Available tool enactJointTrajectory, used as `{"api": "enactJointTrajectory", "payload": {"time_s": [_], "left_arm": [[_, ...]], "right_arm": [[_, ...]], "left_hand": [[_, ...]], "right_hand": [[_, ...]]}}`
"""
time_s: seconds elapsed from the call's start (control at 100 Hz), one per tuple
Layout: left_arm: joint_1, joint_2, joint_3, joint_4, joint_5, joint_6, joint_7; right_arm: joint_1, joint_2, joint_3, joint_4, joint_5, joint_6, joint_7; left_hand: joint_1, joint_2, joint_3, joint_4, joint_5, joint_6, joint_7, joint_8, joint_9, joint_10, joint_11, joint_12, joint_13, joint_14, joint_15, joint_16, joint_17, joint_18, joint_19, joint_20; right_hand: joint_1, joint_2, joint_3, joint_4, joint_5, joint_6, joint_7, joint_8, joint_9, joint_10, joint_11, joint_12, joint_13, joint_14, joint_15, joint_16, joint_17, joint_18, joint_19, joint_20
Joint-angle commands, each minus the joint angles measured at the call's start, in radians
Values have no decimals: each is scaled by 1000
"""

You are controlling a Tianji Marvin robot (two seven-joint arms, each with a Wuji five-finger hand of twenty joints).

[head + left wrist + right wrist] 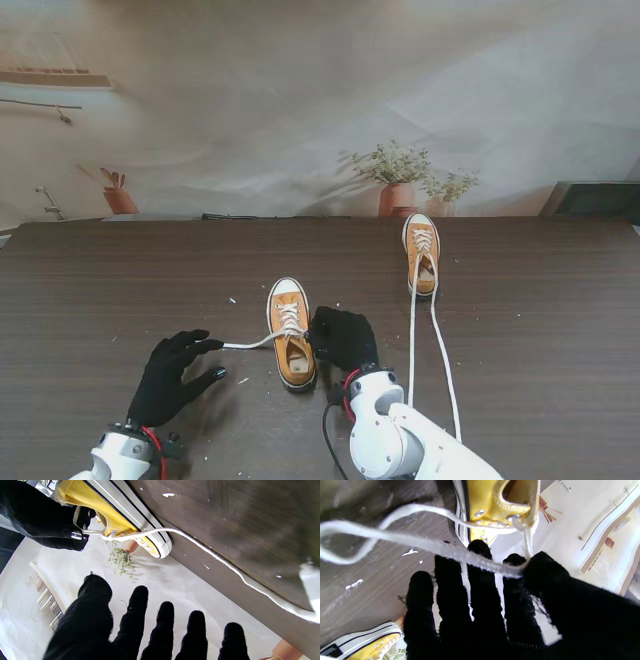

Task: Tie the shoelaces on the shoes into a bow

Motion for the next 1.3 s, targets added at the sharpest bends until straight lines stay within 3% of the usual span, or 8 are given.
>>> {"api": "enactJointTrajectory", "payload": {"time_s": [0.0,0.28,0.52,0.7,0.86,1.11,1.17,1.29], "left_arm": [[2,-4,2,-6,-4,-6,-12],[0,-6,8,-4,-17,-15,-12],[-2,-10,12,-3,-33,-25,-11],[-5,-10,14,-2,-30,-28,-4],[-7,-9,16,-2,-21,-30,0],[-8,-9,20,-2,-18,-35,2],[-9,-9,21,-1,-17,-38,0],[-9,-8,22,-1,-17,-41,-4]], "right_arm": [[-3,-16,2,2,6,1,13],[-16,-42,21,-31,191,11,59],[-44,-41,62,-111,366,58,144],[-64,-30,93,-173,485,80,214],[-84,-12,122,-232,565,104,280],[-101,23,163,-303,573,131,372],[-100,32,168,-312,561,133,397],[-98,51,178,-339,541,163,454]], "left_hand": [[20,41,-29,-4,24,-25,-11,13,11,-6,-16,-13,6,5,-17,-14,-15,-21,-7,-12],[32,50,-53,0,34,-24,-8,14,22,-5,-12,-11,14,9,-10,-11,-16,-24,-12,-19],[44,53,-66,3,43,-20,-5,15,31,-1,-7,-10,20,15,-2,-9,-10,-29,-16,-29],[51,54,-74,4,47,-16,-4,14,38,-1,-3,-8,28,18,6,-7,-1,-26,-15,-34],[55,55,-79,6,49,-17,-3,14,42,0,-1,-8,30,18,11,-7,3,-23,-14,-37],[57,60,-88,7,50,-19,-1,14,47,-1,1,-8,35,20,15,-8,5,-16,-12,-39],[58,61,-90,7,50,-19,-1,14,47,-2,1,-8,36,19,16,-9,5,-15,-12,-40],[59,62,-94,7,46,-19,-3,13,48,-2,0,-8,37,19,17,-9,5,-12,-11,-40]], "right_hand": [[41,1,-13,-18,9,-35,36,32,87,-20,12,-5,69,-12,-8,-8,19,0,12,-12],[52,-19,-4,-15,5,-12,44,1,283,-79,164,35,269,-49,89,66,130,-16,98,-8],[72,-29,-11,-9,1,36,50,-32,280,-145,482,201,283,-88,616,234,386,-33,203,-25],[76,-24,-33,-2,-8,33,53,-45,278,-128,547,257,284,-123,916,359,693,107,314,-79],[65,-7,-60,1,-24,-6,53,-67,278,-132,531,263,282,-125,1051,424,739,159,491,7],[31,29,-95,1,-57,-50,37,-114,237,-118,416,248,281,-130,1099,445,782,149,645,183],[-3,37,-98,-3,-78,-60,25,-132,202,-109,394,260,282,-162,1131,457,803,100,726,276],[-111,43,-89,-7,-132,-50,-35,-168,118,-85,363,270,285,-226,1169,472,826,9,881,360]]}}
